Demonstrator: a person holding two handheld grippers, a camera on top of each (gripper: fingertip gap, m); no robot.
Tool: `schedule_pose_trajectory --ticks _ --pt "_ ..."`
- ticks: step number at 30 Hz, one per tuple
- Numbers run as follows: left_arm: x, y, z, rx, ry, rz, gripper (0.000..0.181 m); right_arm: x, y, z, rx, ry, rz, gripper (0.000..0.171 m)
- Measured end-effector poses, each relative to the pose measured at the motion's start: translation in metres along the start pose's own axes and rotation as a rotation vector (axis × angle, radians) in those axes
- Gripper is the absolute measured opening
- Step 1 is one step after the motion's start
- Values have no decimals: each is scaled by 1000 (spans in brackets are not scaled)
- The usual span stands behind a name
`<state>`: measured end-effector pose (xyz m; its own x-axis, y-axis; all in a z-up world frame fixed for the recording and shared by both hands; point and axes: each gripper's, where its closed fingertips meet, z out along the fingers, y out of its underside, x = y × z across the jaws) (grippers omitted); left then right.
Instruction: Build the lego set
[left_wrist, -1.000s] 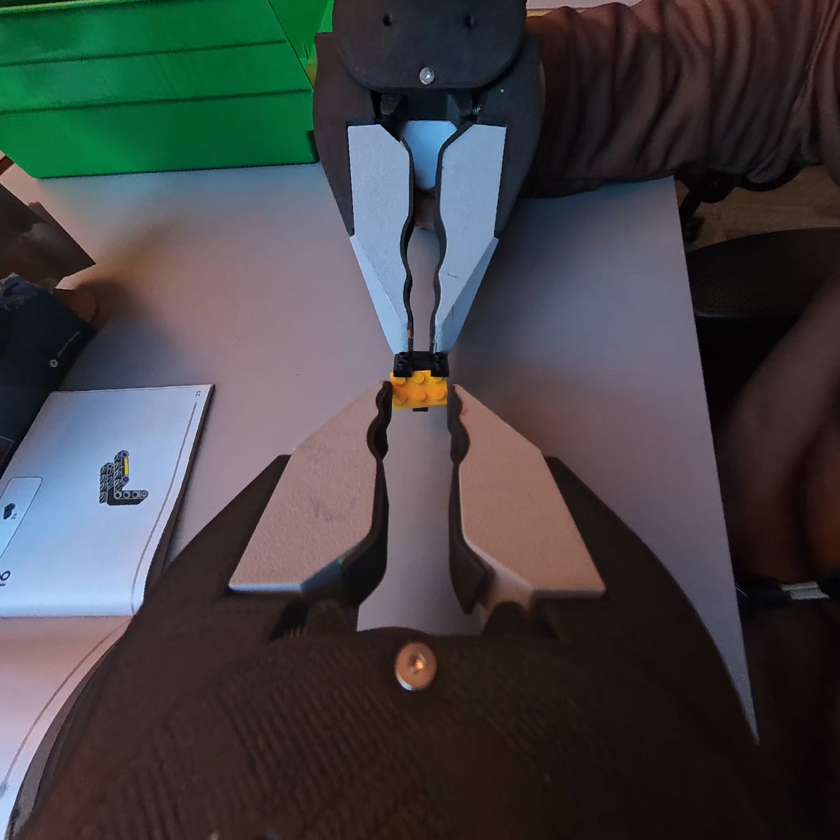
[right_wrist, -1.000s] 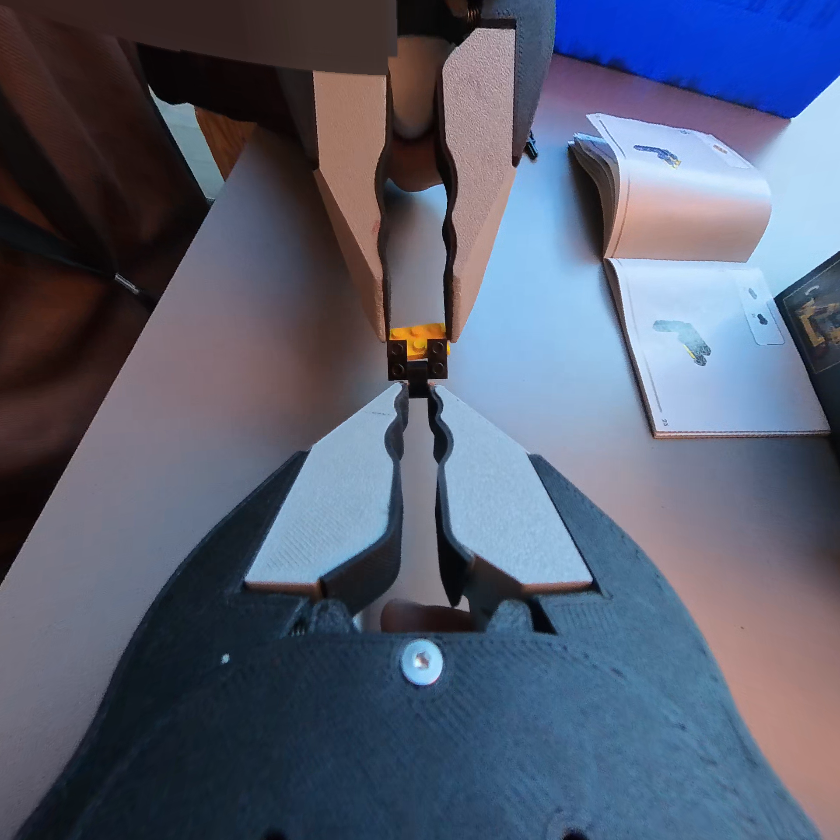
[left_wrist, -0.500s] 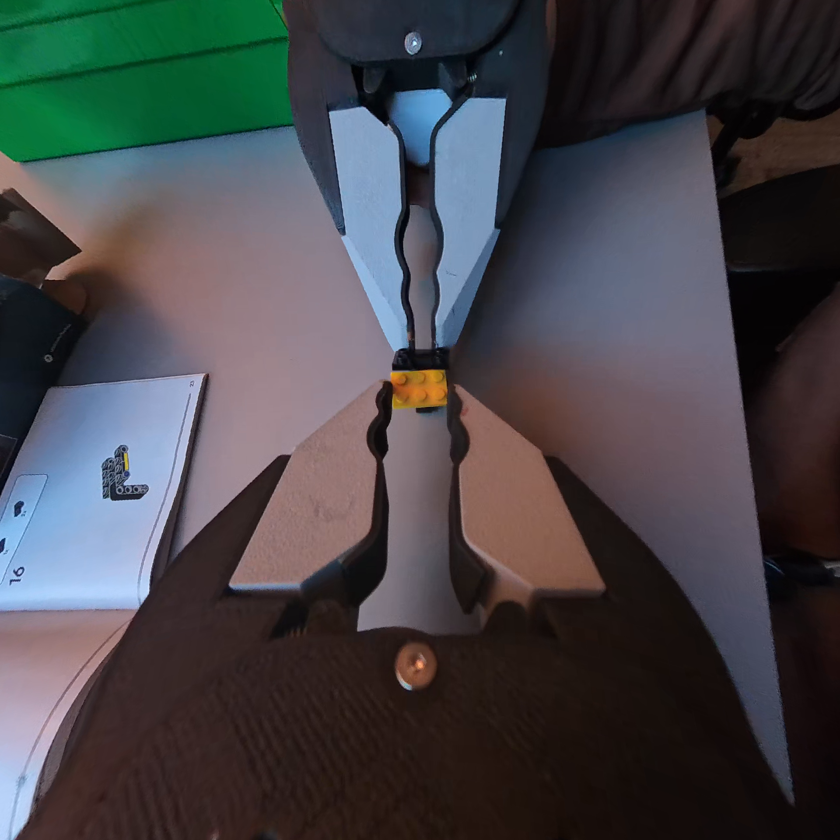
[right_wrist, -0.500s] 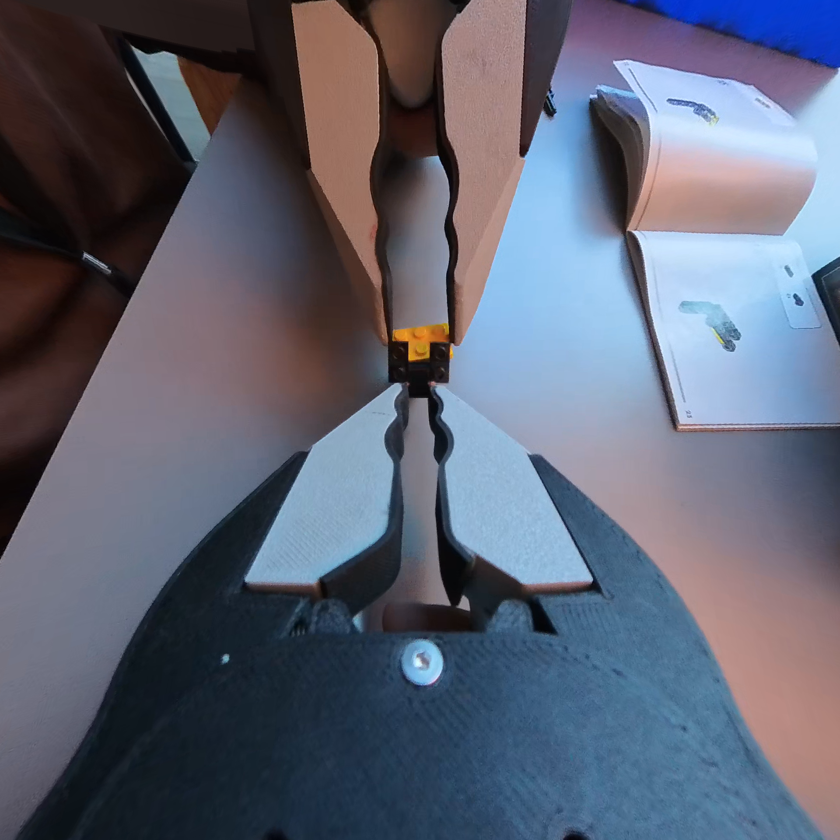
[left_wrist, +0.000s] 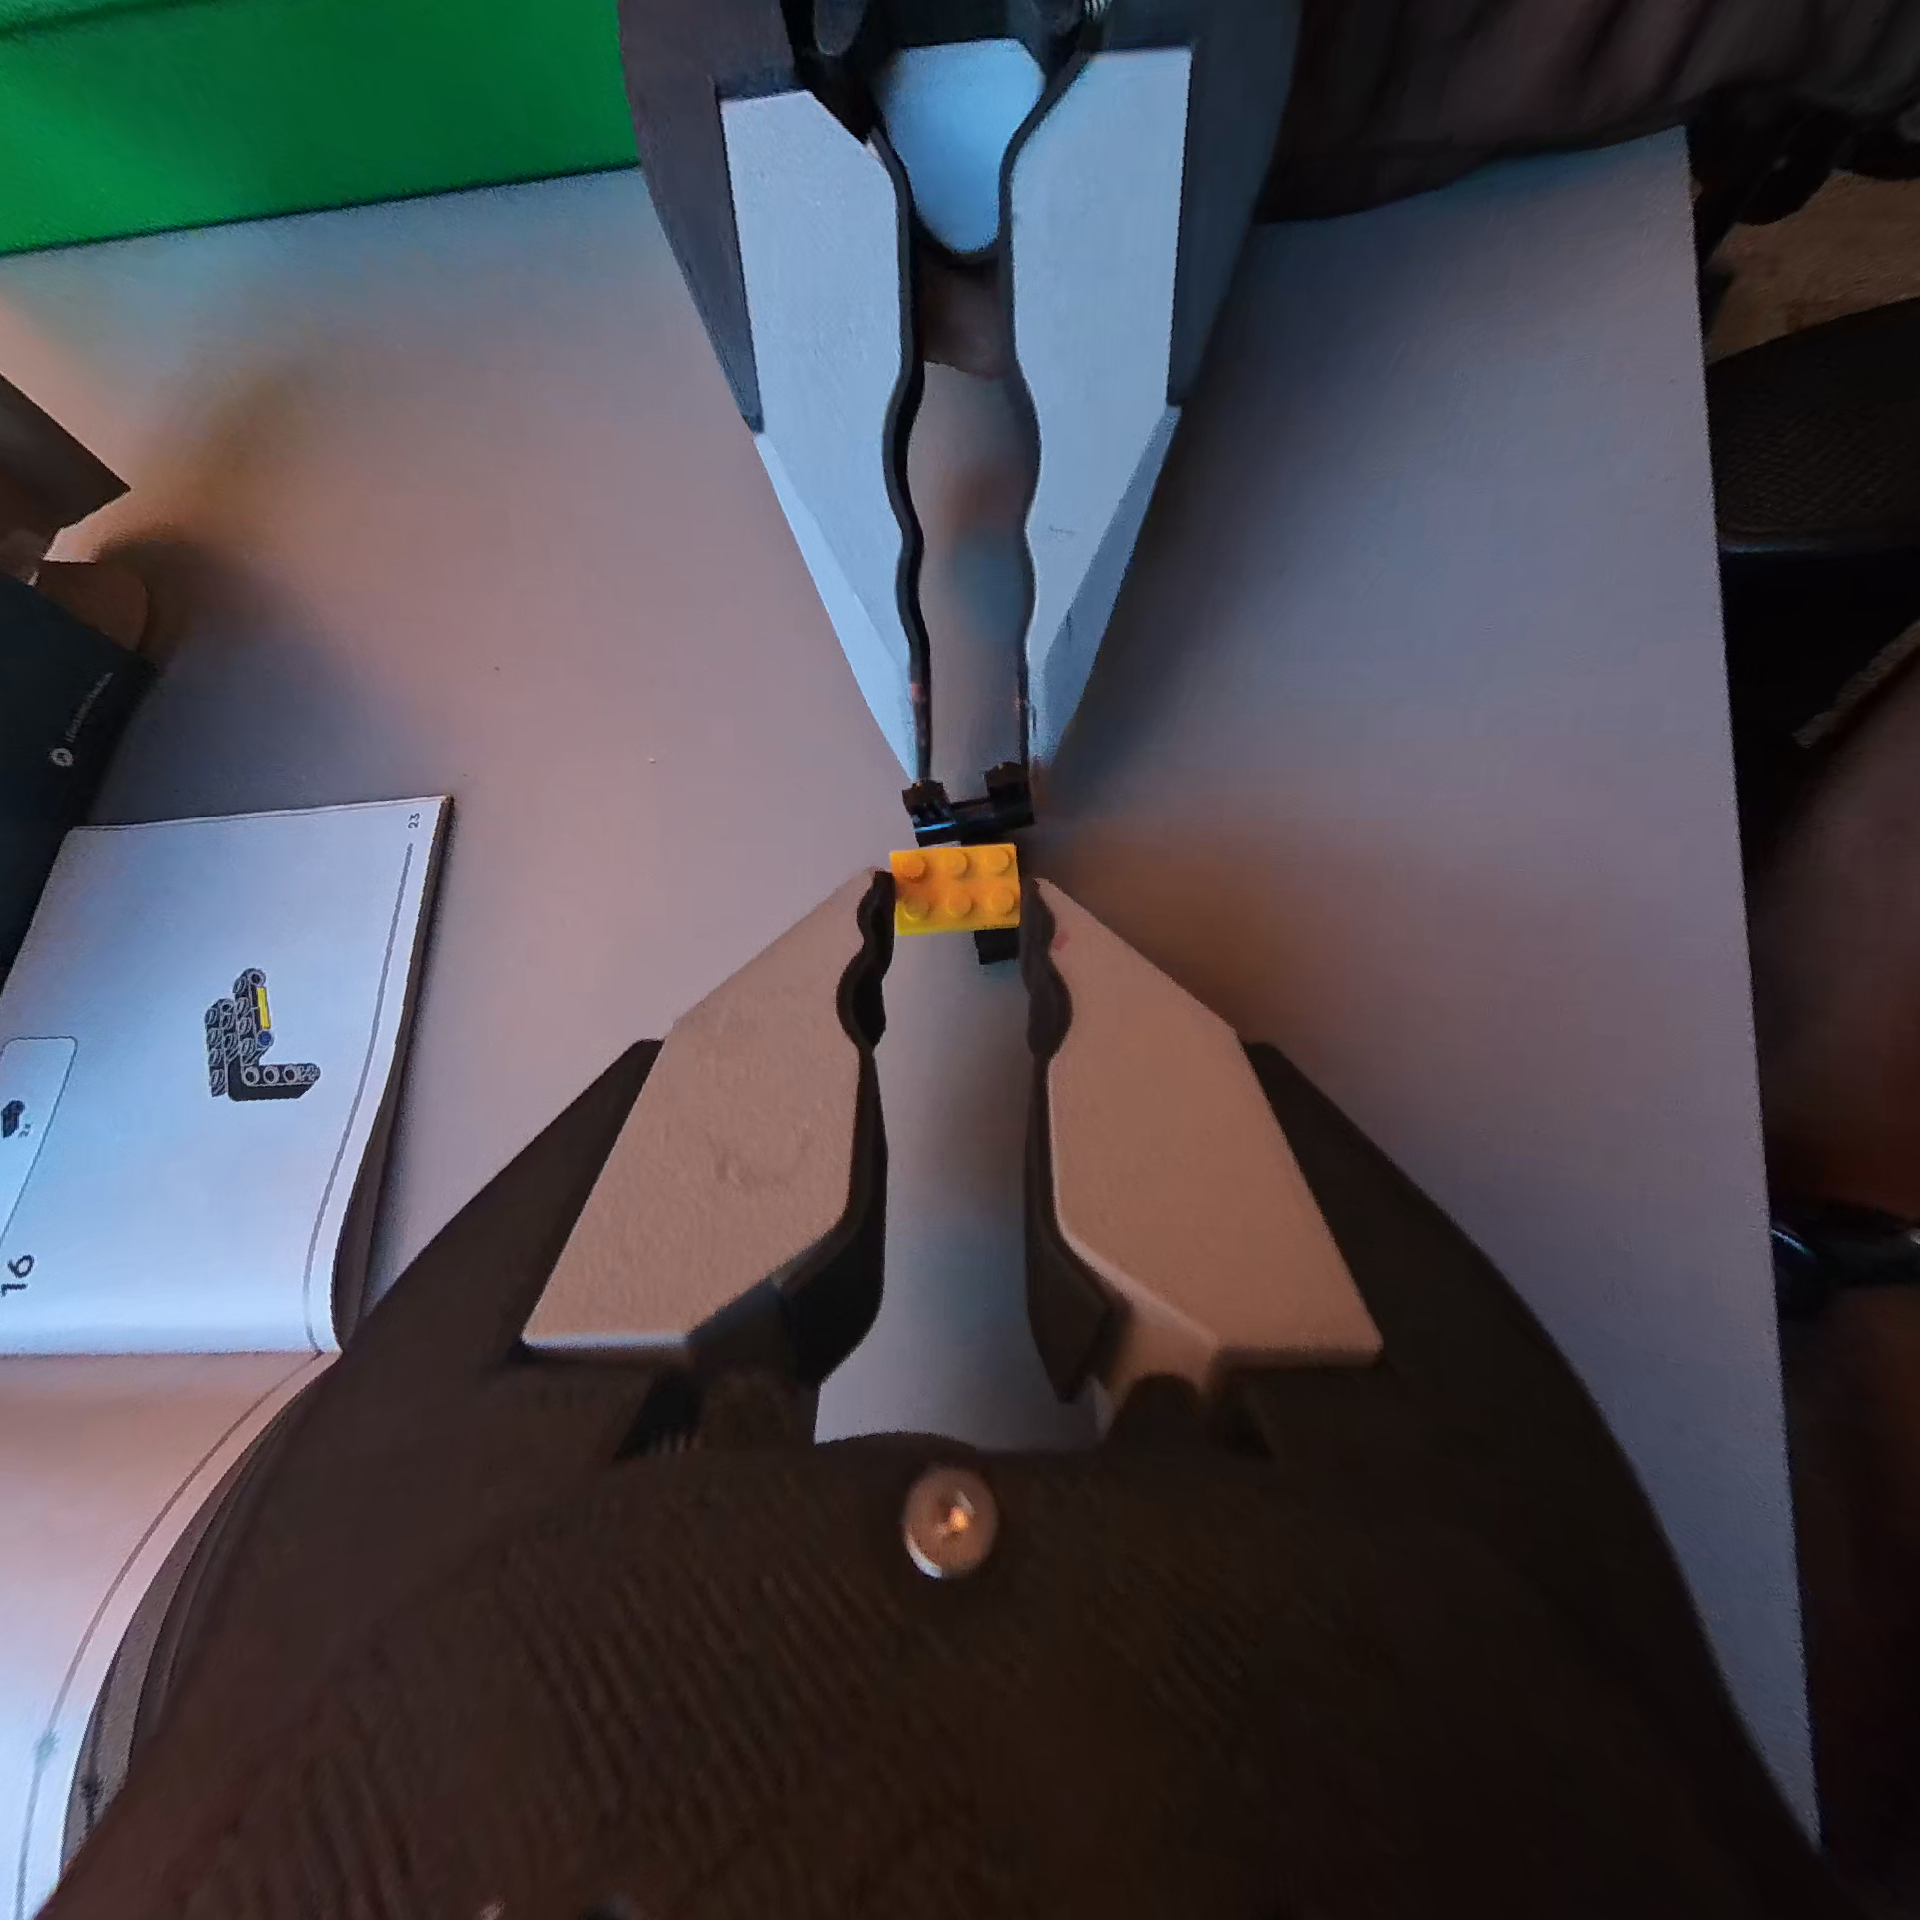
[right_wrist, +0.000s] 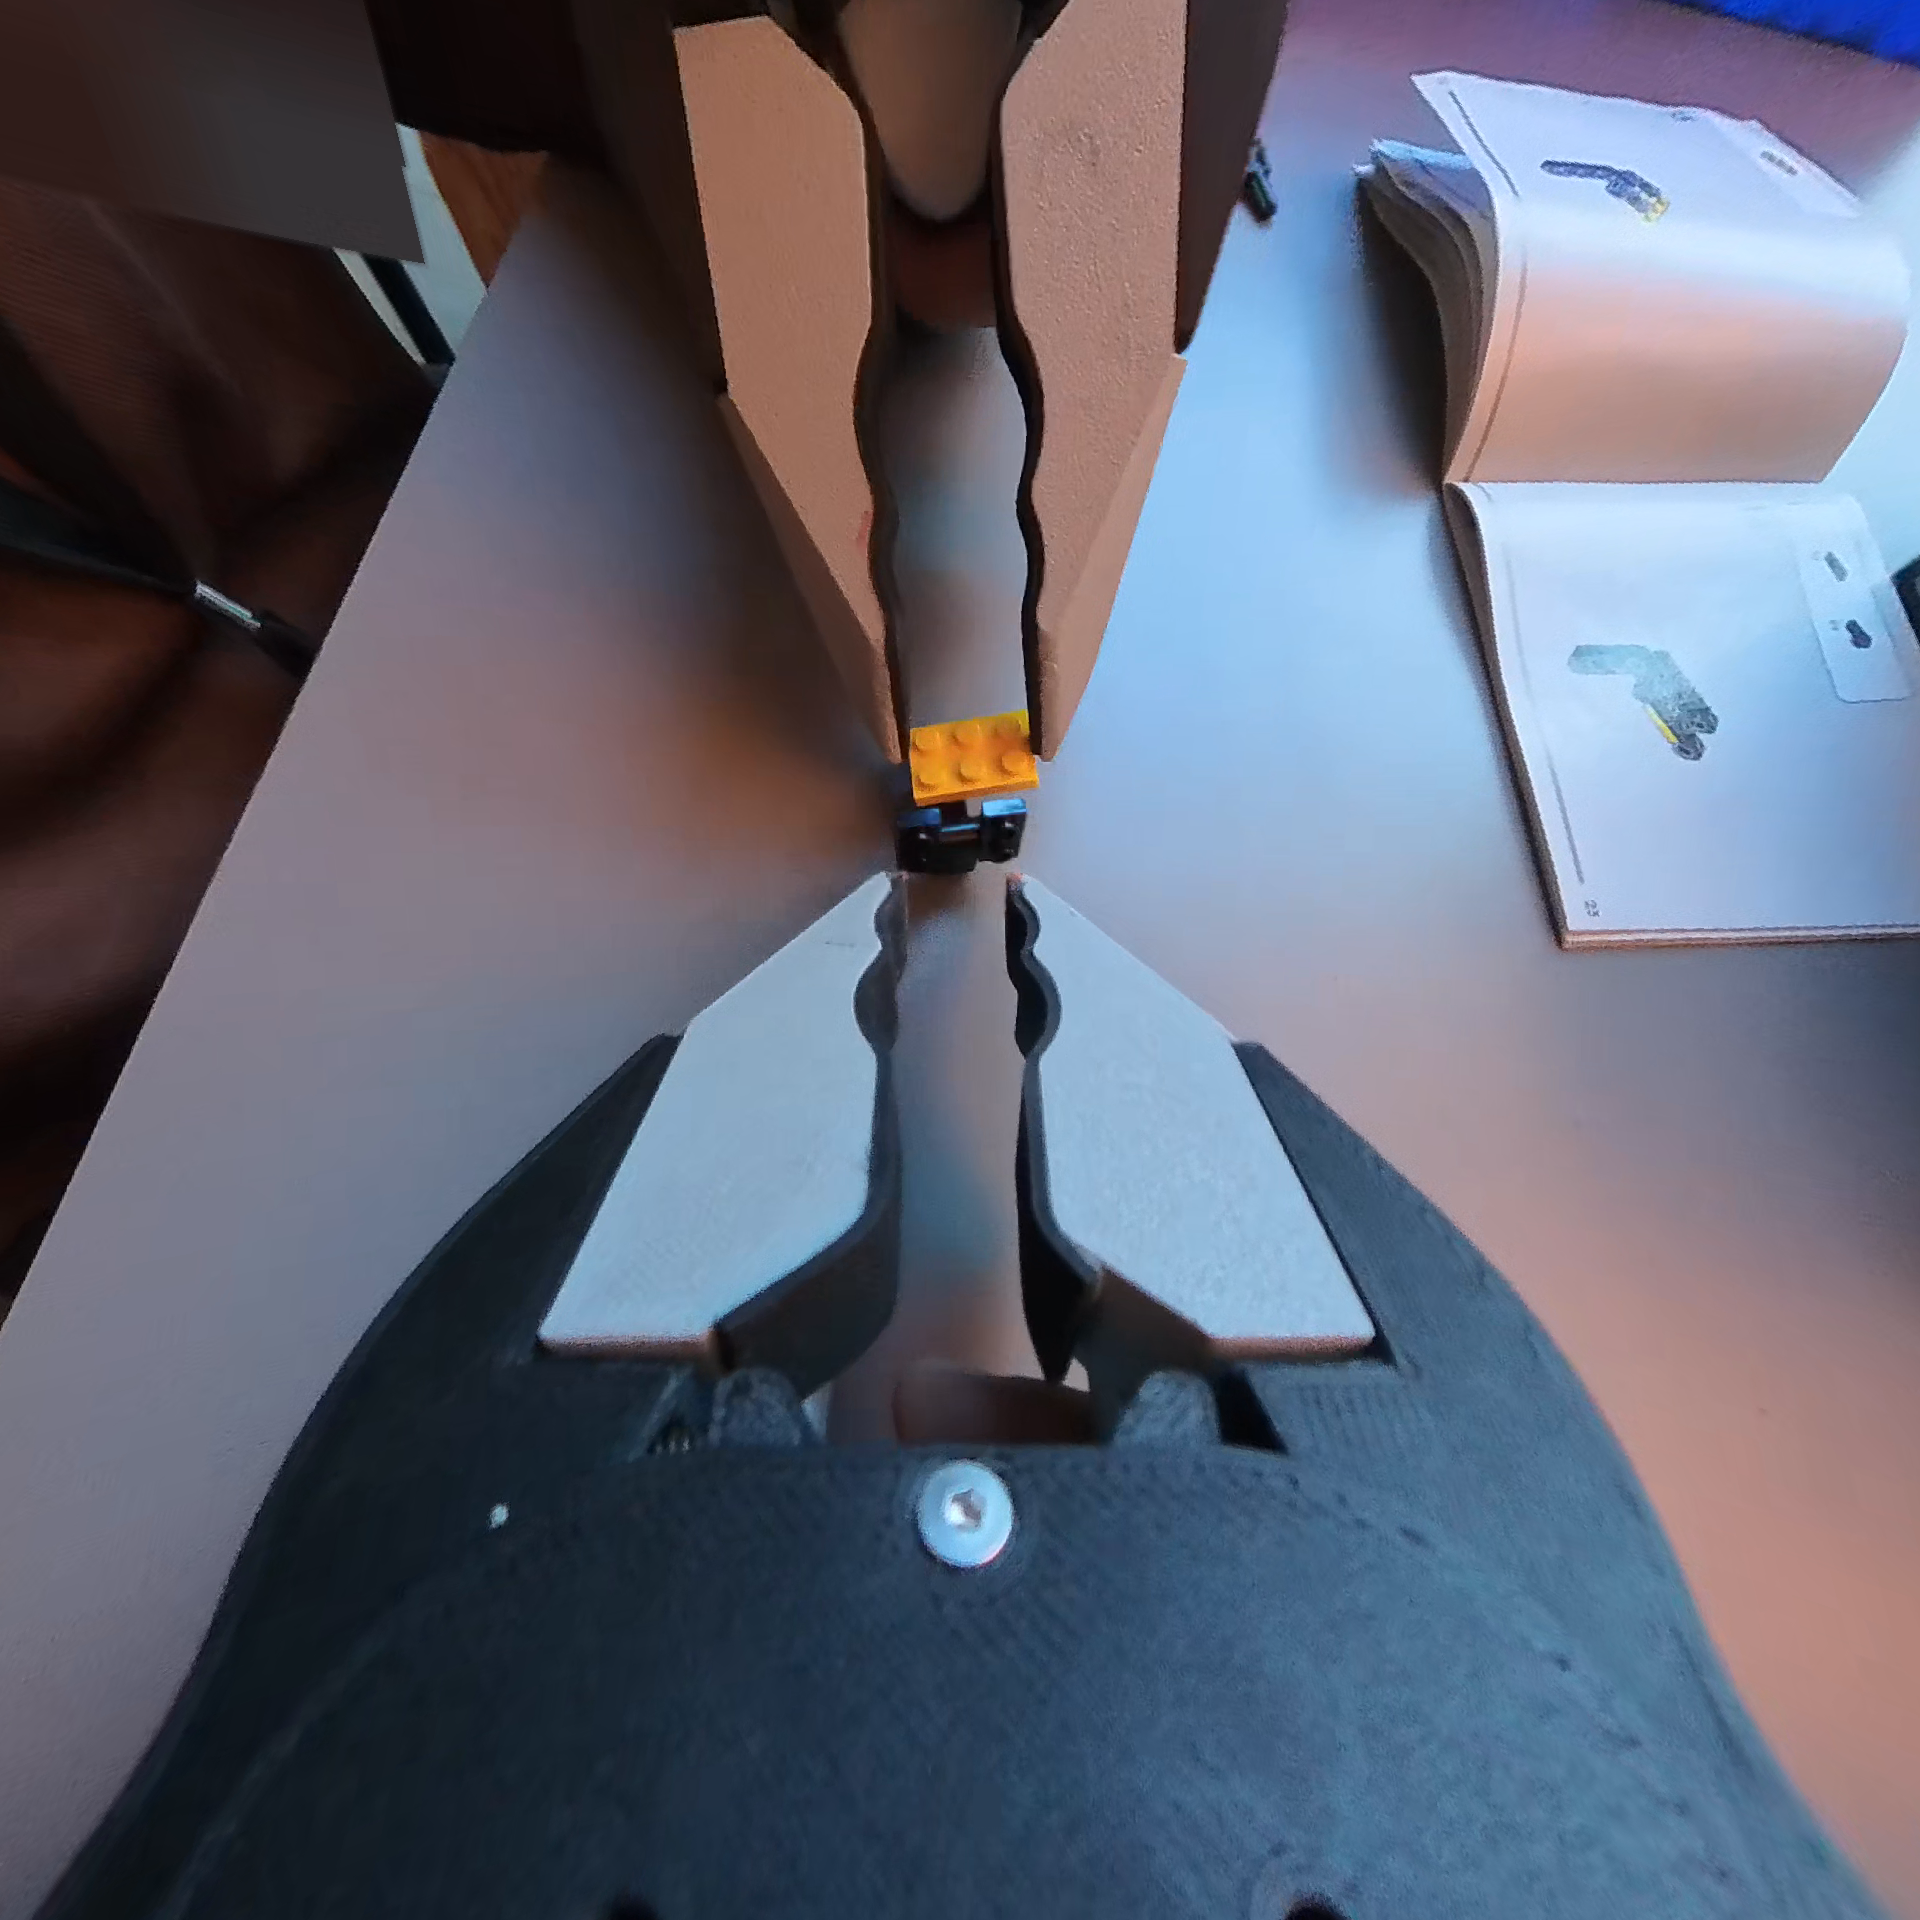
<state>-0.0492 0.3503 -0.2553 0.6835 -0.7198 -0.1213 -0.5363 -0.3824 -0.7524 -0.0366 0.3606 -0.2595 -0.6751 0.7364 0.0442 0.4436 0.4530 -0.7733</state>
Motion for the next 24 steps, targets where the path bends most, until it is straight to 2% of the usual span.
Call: schedule_pose_trajectory --ticks 1,8,13,18,24 --pt "0 0 0 -3 -1 2 22 1 -1 -2 11 1 5 15" --pt "-3 -17 -12 89 -20 23 21 8 -36 -26 215 30 37 18" --pt "-2 -51 -33 257 -150 247 21 8 -48 -26 274 -29 163 8" --pt "-7 -53 -32 249 -241 329 21 2 -57 -35 357 -168 290 22" --pt "-5 -51 -26 232 -246 342 21 4 -53 -27 344 -204 375 5"
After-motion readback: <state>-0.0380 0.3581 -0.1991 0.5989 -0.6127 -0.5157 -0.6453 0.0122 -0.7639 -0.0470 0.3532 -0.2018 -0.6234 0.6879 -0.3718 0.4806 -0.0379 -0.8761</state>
